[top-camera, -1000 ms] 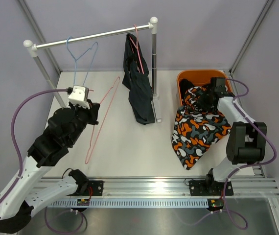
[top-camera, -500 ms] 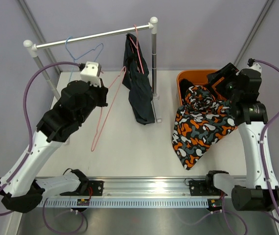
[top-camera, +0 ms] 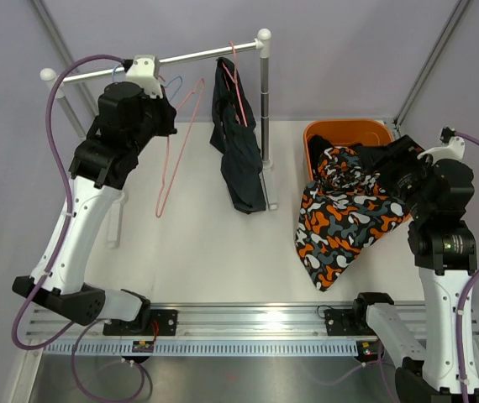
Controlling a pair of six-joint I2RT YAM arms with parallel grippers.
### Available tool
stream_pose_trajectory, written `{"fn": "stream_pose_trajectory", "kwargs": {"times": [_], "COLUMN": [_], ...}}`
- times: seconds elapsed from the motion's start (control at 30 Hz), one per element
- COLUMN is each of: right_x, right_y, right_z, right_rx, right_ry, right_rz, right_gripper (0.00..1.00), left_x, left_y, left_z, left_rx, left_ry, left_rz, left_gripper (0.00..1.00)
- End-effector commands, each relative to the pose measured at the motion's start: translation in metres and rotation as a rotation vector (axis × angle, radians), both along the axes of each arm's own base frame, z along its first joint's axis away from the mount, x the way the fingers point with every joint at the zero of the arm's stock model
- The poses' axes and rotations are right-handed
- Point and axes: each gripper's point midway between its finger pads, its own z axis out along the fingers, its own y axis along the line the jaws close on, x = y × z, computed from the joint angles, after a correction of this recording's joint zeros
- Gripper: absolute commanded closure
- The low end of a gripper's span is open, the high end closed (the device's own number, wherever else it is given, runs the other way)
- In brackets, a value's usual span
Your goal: Remove the shorts from the hanger
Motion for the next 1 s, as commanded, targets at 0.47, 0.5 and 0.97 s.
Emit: {"fn": "stream_pose_trajectory", "kwargs": {"times": [0.47,0.5,0.97], "right_x": [-0.022,-0.023,-0.05], "right_y": [0.024,0.024,0.027], "right_z": [-0.027,-0.028,-0.08], "right_rx": [-0.013,-0.016,-0.026], "right_ry": [0.033,0.034,0.167], "right_rz": [0.148,0.148,0.177], "right_gripper": [0.25,0.25,0.27], "left_x": [0.097,0.103,0.118], "left_y": [0.006,0.01,0.01], "left_z": [0.046,0.043,-0.002], "left_rx": [-0.078,-0.082,-0.105], "left_ry": [-0.121,-0.12,-0.037], "left_rz": [0.02,0.031,0.008], "left_gripper": [1.0,1.0,0.82]}}
